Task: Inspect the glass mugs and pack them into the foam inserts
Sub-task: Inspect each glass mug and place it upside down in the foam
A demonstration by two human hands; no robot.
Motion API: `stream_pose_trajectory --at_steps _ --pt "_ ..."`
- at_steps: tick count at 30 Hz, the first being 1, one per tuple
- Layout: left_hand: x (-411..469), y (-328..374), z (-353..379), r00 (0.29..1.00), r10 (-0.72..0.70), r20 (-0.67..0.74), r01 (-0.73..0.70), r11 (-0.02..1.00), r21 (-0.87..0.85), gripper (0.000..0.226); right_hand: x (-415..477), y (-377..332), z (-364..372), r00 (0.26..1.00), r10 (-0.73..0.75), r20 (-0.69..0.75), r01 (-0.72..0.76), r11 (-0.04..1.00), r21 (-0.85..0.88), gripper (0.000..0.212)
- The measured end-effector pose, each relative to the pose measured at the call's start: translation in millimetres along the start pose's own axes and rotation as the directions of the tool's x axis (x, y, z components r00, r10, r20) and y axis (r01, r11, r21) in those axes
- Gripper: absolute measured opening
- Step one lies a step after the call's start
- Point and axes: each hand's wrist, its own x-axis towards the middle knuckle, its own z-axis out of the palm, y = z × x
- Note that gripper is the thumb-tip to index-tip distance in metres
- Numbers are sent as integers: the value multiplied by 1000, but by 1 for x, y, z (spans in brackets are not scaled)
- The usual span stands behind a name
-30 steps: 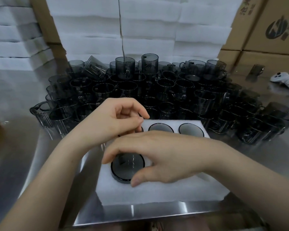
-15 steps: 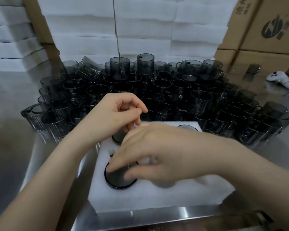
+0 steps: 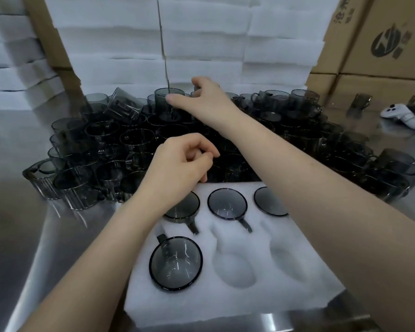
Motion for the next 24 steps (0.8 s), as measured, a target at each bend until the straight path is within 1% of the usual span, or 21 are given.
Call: stream_pose_trajectory --at_steps 1,3,6,7,8,10,12,14,15,16,18,19,20,21,24 --pt "0 0 0 1000 4 -7 -4 1000 -1 24 4 -1 4 1000 11 -3 -11 1000 5 84" --pt "0 0 1 1000 9 -22 -9 1000 3 23 9 -2 12 1000 10 -26 -11 1000 -5 73" --pt "0 0 0 999 14 -49 -14 1000 -2 21 11 -5 22 998 -32 -49 30 999 -31 39" --pt "0 1 0 998 17 -63 -18 1000 -2 21 10 -6 23 997 -33 -63 31 999 -41 32" --pt "-1 2 0 996 23 -81 -23 1000 1 21 9 -6 23 996 -25 -85 23 999 -25 29" --pt "-2 4 0 988 24 -151 -26 1000 -13 23 6 -8 18 992 -2 -125 11 997 70 20" --pt "-2 5 -3 958 3 -288 -22 998 -64 26 -2 -8 7 991 19 -129 6 981 193 26" --pt "-2 7 -6 909 -32 -415 -13 994 -104 26 -13 -6 -5 997 38 -61 -19 957 290 40" --pt "-1 8 -8 898 -43 -438 -1 995 -100 32 -20 -5 -12 999 36 -11 -31 947 319 43" --pt "1 9 -9 905 -46 -424 12 997 -82 43 -28 -3 -17 999 28 33 -38 939 342 43" --pt "4 12 -6 949 -28 -314 18 999 -35 67 -45 1 -26 994 2 105 -42 924 381 43" --pt "6 15 -4 967 -14 -254 10 1000 -21 75 -52 3 -29 992 -16 128 -36 921 388 45" --pt "7 18 -1 977 -1 -212 -2 1000 -15 79 -58 5 -31 989 -37 145 -22 921 388 46" --pt "8 20 2 981 9 -196 -11 1000 -10 78 -64 7 -33 986 -61 158 -5 921 391 45" --pt "11 24 3 969 46 -242 -33 998 58 55 -73 16 -38 971 -125 204 12 877 480 41"
